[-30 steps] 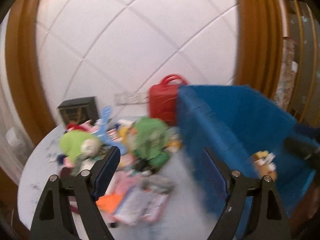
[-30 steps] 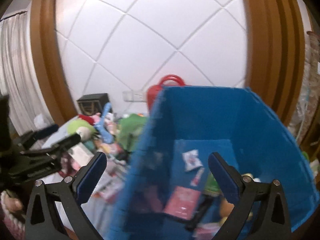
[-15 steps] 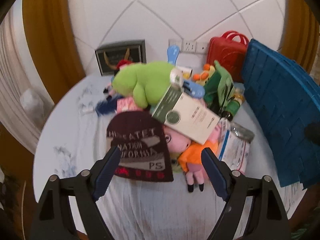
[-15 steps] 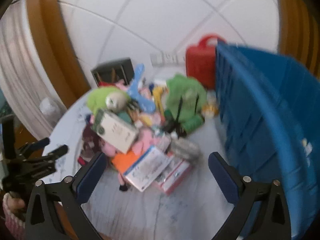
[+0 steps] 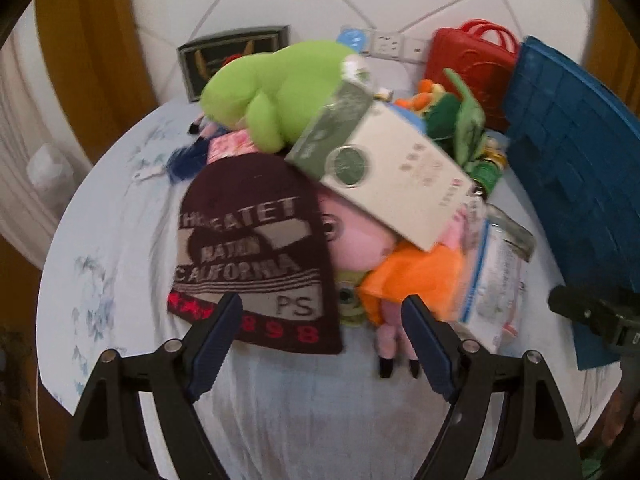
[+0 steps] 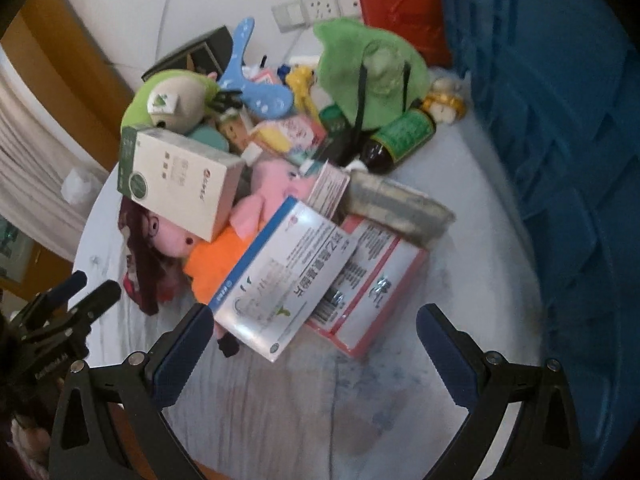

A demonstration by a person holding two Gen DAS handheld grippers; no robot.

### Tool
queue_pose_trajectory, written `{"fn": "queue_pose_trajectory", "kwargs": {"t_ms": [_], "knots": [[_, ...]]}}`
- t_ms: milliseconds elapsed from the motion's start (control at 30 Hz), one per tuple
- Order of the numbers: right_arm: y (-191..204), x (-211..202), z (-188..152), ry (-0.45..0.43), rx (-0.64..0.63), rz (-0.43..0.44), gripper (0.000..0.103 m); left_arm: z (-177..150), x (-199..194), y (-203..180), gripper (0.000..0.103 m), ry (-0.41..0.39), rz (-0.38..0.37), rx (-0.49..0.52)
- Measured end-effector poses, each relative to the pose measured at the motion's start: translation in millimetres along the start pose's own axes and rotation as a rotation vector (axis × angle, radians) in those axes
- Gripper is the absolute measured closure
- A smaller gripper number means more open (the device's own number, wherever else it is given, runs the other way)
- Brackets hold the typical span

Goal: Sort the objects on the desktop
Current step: 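Grasp the maroon knit beanie with the left tool while the right grasps the Paracetamol box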

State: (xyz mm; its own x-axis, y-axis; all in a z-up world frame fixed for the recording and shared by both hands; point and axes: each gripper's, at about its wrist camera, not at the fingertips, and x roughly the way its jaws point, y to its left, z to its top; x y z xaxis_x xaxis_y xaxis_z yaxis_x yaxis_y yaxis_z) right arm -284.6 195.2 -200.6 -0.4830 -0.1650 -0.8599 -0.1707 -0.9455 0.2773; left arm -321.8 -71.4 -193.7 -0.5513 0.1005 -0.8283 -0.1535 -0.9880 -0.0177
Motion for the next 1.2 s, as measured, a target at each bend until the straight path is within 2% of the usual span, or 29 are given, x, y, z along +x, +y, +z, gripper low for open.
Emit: {"fn": "queue_pose_trajectory", "kwargs": {"t_ms": [167, 300, 400, 467, 533, 600, 667, 800, 900, 1000, 1167, 1200], "knots": [[0.7, 17.3, 7.0, 0.03, 0.029, 0.01, 0.0, 10.3, 21.6, 28.2, 0.021, 0.028, 0.012, -0.045], [6.5, 29.7, 12.2, 0.047, 0.064, -0.004, 0.0, 20.1, 42.2, 38.9, 0.021, 0.048, -0.05, -0.041], [8.4, 35.8, 13.1, 0.055, 0.105, -0.025, 0.0, 29.7, 54.7, 35.3, 0.021, 0.061, -0.098, 0.006], [11.0, 42.1, 14.9, 0.06, 0.143, -0.043, 0.0, 34.4, 68.2, 31.6, 0.021, 0.075, -0.063, 0.065], [16.1, 49.6, 17.0, 0.069, 0.166, -0.059, 0.0, 32.8, 85.5, 34.5, 0.034, 0.11, -0.033, 0.115], [20.8, 60.8, 18.1, 0.083, 0.185, -0.071, 0.0, 26.7, 97.2, 45.7, 0.058, 0.145, -0.058, 0.125], [23.8, 70.0, 17.3, 0.093, 0.2, -0.08, 0.0, 17.5, 106.9, 60.2, 0.067, 0.17, -0.052, 0.147], [26.8, 90.2, 12.2, 0.114, 0.228, -0.095, 0.0, 7.3, 121.0, 89.5, 0.071, 0.196, -0.032, 0.137], [26.3, 91.7, 12.3, 0.088, 0.235, -0.103, 0.002, 10.8, 125.5, 104.4, 0.071, 0.186, -0.043, 0.105], [27.8, 91.2, 15.5, 0.08, 0.221, -0.104, 0.005, 15.2, 132.7, 108.6, 0.068, 0.185, -0.046, 0.091], [23.9, 94.8, 17.4, 0.084, 0.239, -0.088, 0.001, 16.1, 140.1, 110.5, 0.067, 0.196, -0.054, 0.075], [24.5, 94.4, 15.9, 0.082, 0.236, -0.088, 0.004, 15.8, 138.5, 112.2, 0.068, 0.192, -0.058, 0.066]]}}
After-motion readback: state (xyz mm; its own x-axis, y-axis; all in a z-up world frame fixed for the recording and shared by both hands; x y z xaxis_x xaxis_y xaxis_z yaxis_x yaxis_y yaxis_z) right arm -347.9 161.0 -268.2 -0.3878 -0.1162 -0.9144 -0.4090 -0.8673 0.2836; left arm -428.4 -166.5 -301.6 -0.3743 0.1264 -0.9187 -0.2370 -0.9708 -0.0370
